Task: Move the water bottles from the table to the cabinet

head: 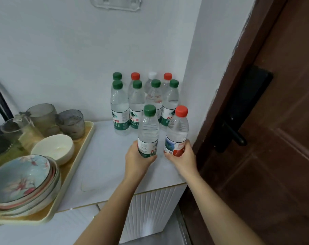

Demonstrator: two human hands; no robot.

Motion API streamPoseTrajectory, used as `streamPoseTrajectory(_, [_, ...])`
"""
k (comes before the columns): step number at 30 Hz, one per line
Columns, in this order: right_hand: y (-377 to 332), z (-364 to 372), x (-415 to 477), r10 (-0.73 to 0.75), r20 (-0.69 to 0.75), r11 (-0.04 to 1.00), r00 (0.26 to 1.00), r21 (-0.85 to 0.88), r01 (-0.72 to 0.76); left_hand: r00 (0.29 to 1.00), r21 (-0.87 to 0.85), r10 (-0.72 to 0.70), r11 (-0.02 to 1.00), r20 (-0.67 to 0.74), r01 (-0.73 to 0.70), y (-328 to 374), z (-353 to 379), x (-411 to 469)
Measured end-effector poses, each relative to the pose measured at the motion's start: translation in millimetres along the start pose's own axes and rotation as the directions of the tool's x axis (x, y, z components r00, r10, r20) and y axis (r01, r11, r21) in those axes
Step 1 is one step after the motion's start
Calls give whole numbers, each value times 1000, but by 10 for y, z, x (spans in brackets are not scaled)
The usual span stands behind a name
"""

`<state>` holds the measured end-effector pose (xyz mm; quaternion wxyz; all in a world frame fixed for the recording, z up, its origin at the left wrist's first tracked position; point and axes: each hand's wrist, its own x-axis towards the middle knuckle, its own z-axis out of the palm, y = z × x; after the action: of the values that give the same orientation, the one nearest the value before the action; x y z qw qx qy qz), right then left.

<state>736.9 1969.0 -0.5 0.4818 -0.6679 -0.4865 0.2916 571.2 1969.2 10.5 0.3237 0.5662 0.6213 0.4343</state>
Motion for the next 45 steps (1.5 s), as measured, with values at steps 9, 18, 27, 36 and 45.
streamPoseTrajectory(9, [59, 65, 450, -19, 39, 999, 999, 40, 18, 999, -66, -34, 997, -18, 32, 1, 257, 338])
streamPoseTrajectory(18, [85, 120, 856, -41, 143, 997, 989, 70, 32, 1000, -58, -12, 998, -8, 12, 76, 499, 726])
streamPoseTrajectory(27, [67, 132, 1063, -50, 250, 994, 967, 103, 25, 1000, -23, -26, 999, 6, 27, 55, 573, 886])
streamPoseTrajectory(36, [21, 61, 959, -59, 279, 994, 959, 102, 31, 997, 27, -52, 998, -48, 54, 87, 575, 731])
streamPoseTrajectory(45, [118, -426, 49, -122, 423, 764, 898, -537, 357, 996, 711, 80, 703, -24, -39, 62, 345, -400])
